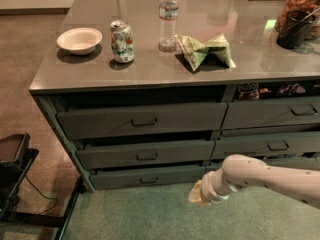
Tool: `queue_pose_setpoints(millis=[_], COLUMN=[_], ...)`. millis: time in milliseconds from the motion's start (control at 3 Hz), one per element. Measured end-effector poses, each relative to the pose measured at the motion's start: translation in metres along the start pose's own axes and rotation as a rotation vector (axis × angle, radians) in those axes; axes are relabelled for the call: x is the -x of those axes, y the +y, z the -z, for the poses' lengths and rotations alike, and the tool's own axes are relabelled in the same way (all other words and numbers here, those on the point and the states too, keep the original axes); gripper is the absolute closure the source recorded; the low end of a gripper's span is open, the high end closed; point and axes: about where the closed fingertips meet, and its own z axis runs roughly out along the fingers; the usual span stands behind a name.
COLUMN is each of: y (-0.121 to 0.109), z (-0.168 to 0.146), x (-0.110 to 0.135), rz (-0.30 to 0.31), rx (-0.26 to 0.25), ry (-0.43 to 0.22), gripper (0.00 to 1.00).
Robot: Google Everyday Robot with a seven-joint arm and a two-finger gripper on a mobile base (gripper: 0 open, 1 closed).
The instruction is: Open bottom drawer
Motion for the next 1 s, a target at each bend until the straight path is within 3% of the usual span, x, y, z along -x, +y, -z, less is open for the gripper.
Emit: queue_pose_setpoints(millis=[333, 667, 1000], y=[-0.028, -0.059, -0.058], z=[-0.067, -0.132, -0.131], x=[-0.011, -0.024, -0.024], rz=[0.111, 0.174, 0.175], rx=[-0.026, -0.062, -0.062], ry=[-0.045, -0.100, -0.099], gripper=[1.00, 1.00, 1.00])
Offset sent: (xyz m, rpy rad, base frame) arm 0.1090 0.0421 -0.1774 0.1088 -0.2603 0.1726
